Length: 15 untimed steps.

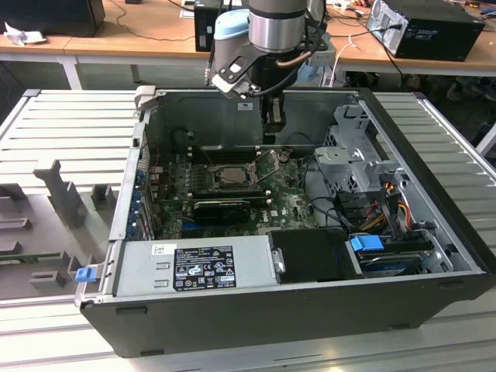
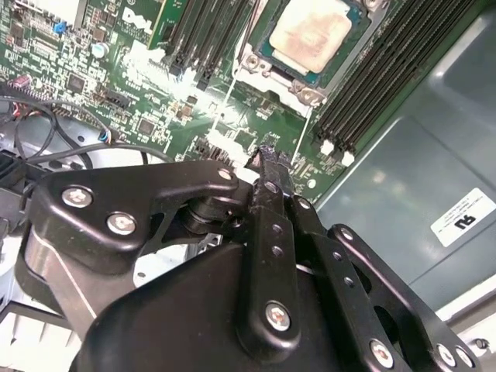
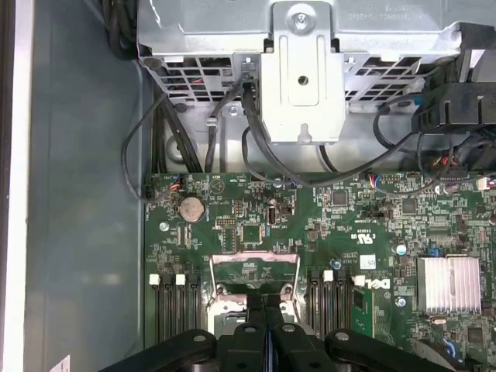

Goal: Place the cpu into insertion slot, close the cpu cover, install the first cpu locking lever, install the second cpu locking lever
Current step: 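Close the cpu cover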

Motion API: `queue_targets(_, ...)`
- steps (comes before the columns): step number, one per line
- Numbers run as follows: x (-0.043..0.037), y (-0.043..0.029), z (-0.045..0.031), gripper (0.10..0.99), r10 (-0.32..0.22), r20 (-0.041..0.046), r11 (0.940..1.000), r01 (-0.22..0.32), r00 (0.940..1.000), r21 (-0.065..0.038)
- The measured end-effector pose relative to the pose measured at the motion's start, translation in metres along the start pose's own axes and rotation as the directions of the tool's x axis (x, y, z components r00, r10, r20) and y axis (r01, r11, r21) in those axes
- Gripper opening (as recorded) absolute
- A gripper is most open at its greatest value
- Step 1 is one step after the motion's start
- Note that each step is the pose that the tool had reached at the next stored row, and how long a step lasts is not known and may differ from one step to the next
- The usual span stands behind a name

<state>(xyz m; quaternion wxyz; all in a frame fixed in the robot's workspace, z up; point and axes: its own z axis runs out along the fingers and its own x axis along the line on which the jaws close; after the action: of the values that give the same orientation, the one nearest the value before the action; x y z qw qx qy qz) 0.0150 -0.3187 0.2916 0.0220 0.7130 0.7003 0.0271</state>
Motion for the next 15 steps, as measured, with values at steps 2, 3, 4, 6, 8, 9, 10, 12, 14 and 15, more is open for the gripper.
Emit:
queue_targets(2, 0.0000, 0.0015, 0.0002, 0.106, 0.000, 0.0000, 1.0000, 0.000, 1.0000, 0.000)
queue_targets(3, 0.0000, 0.0026, 0.0003, 0.106, 0.000, 0.0000, 1.0000, 0.000, 1.0000, 0.000)
queue_targets(4, 0.0000, 0.0029, 0.0003, 0.106, 0.000, 0.0000, 1.0000, 0.000, 1.0000, 0.000)
queue_targets(6, 0.0000, 0.0034, 0.0005, 0.106, 0.000, 0.0005, 1.0000, 0.000, 1.0000, 0.000)
queue_targets(8, 0.0001, 0.0043, 0.0008, 0.106, 0.000, 0.0005, 1.0000, 0.000, 1.0000, 0.000)
queue_targets(9, 0.0001, 0.0047, 0.0008, 0.106, 0.000, 0.0006, 1.0000, 0.000, 1.0000, 0.000)
queue_targets(10, 0.0001, 0.0051, 0.0009, 0.106, 0.000, 0.0006, 1.0000, 0.000, 1.0000, 0.000)
queue_targets(12, 0.0001, 0.0071, 0.0011, 0.106, 0.000, 0.0005, 1.0000, 0.000, 1.0000, 0.000)
queue_targets(14, 0.0001, 0.0083, 0.0012, 0.106, 0.000, 0.0005, 1.0000, 0.000, 1.0000, 0.000)
queue_targets(15, 0.0001, 0.0096, 0.0015, 0.106, 0.000, 0.0005, 1.0000, 0.000, 1.0000, 0.000)
